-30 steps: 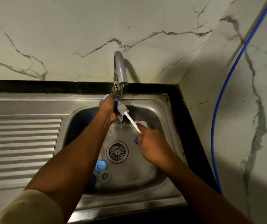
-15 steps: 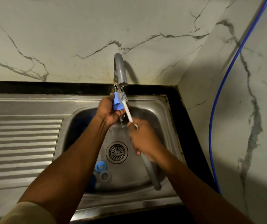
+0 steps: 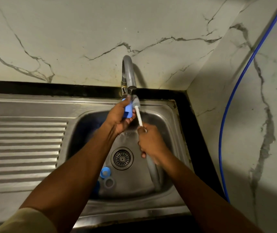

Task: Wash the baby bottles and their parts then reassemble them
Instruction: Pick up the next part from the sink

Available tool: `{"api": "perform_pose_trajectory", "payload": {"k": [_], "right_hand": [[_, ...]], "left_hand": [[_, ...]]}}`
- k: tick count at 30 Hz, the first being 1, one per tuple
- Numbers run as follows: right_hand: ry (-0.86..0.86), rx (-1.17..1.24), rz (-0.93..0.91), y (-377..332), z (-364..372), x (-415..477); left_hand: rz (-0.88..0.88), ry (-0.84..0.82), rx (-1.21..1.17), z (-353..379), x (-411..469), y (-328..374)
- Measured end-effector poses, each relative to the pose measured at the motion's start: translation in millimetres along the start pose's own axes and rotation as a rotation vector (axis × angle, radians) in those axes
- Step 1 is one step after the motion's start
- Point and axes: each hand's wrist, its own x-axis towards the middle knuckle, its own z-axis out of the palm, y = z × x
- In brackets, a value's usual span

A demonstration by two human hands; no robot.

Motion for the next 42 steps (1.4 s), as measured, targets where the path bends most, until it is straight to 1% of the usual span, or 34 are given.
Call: {"api": "perform_pose_trajectory", "payload": {"k": [2,5,6,7,9,11,12,15,17,19,21,23,25,27,29,31,34,36,38,39,42], "right_hand": [[0.001,0.058,0.042,0.6,-2.5,6.4],[-0.120,0.015,0.028,10.7,3.0,-15.6],[-0.137,0.007,0.041,13.6,5.3,-22.0],[-0.130,0.008,0.051,17.7,7.5,-21.2],[-0.047,0.066,0.090,18.5,8.5,-5.9],[-0.011,0.113,0.111,14.8,6.5,3.2],[-0.020,0.107,0.094,14.2,7.4,1.2],[-0.057,-0.001,0.025,13.0,11.2,-18.8],[-0.051,-0.056,-0.001,13.5,10.3,-17.3],[0.005,-0.010,0.005,8.5,5.8,-3.9],[0.008,0.020,-0.007,4.2,4.6,0.7],[-0.031,-0.037,-0.017,4.6,8.7,-9.9],[-0.075,-0.096,-0.019,7.1,10.7,-23.0],[-0.078,-0.082,-0.008,8.7,7.9,-18.3],[-0.017,-0.022,0.008,3.8,1.9,-1.8],[-0.010,-0.014,0.014,-0.8,-1.8,2.4],[-0.100,-0.100,-0.033,-2.0,3.1,-19.9],[-0.077,-0.158,-0.082,-2.5,7.6,-25.4],[-0.002,-0.129,-0.110,-6.3,9.0,-12.7],[0.018,-0.089,-0.095,-10.1,8.6,-5.3],[-0.032,-0.012,-0.032,-12.7,5.4,-2.8]], "left_hand": [[0.004,0.006,0.023,1.9,-0.2,-2.8],[0.070,0.089,-0.026,-11.1,5.5,11.5],[0.081,0.109,-0.012,-13.6,6.2,14.1],[0.096,0.144,0.031,-14.3,6.2,12.6],[0.110,0.170,0.159,-8.7,4.5,4.9],[0.114,0.167,0.239,-4.5,8.0,-1.0],[0.116,0.167,0.227,-3.1,8.8,0.9],[0.079,0.147,0.117,-6.5,6.8,12.3],[0.051,0.126,0.155,-6.3,3.4,9.4],[0.040,0.061,0.201,1.8,-4.3,1.7],[0.053,0.040,0.175,9.0,-6.5,1.3],[0.071,0.050,0.103,5.5,-0.3,9.6],[0.050,0.043,0.041,-3.1,5.4,16.3],[0.040,0.085,0.100,-6.6,3.6,11.7],[0.018,0.107,0.182,-2.2,-0.3,4.3],[-0.004,0.097,0.129,4.9,-2.5,2.1],[-0.010,0.130,-0.004,6.0,2.3,16.7],[-0.032,0.068,-0.024,7.6,-0.6,20.7],[-0.017,-0.011,0.001,16.1,-6.5,15.5],[0.003,-0.032,0.011,18.4,-8.0,11.8],[0.004,-0.032,-0.030,17.4,-11.4,9.6]]}}
